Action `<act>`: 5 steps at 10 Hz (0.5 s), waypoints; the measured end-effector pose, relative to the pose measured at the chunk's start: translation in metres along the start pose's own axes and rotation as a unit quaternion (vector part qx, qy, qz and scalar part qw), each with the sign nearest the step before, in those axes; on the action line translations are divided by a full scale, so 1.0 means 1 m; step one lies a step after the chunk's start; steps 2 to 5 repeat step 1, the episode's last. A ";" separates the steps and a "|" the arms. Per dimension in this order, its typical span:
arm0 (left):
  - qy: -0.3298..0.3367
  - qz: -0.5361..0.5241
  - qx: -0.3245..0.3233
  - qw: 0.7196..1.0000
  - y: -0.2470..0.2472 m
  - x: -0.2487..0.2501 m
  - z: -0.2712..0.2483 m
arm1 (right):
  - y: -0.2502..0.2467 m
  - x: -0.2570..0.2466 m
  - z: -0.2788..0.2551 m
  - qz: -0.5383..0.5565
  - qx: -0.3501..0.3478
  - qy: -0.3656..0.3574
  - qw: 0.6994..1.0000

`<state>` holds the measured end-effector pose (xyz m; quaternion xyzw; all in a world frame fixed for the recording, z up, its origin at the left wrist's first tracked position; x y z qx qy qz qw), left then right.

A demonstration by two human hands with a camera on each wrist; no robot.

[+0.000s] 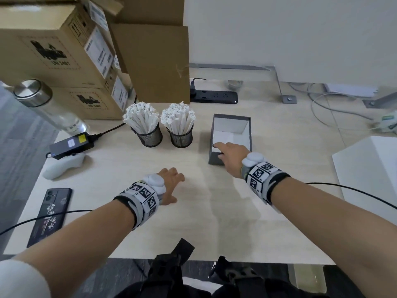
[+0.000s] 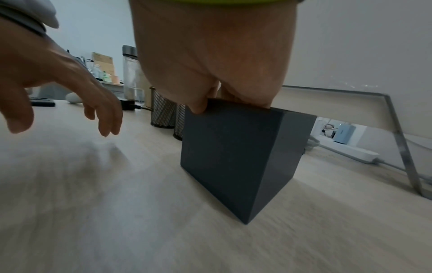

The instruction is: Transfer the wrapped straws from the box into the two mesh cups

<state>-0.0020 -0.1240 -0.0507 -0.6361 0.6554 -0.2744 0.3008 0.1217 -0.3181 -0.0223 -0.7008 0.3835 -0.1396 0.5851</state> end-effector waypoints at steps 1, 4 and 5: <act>0.005 0.001 0.027 1.000 -0.026 -0.001 -0.001 | -0.016 0.000 0.004 0.006 0.016 0.001 1.000; 0.005 0.001 0.027 1.000 -0.026 -0.001 -0.001 | -0.016 0.000 0.004 0.006 0.016 0.001 1.000; 0.005 0.001 0.027 1.000 -0.026 -0.001 -0.001 | -0.016 0.000 0.004 0.006 0.016 0.001 1.000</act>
Point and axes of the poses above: each hand's wrist, its own z-axis towards the middle knuckle, its own y-axis out of the palm, x = y × z, the point moved 4 cm from there along z, towards the middle knuckle, and after that the axes turned 10 degrees about -y, right-handed, at the moved point
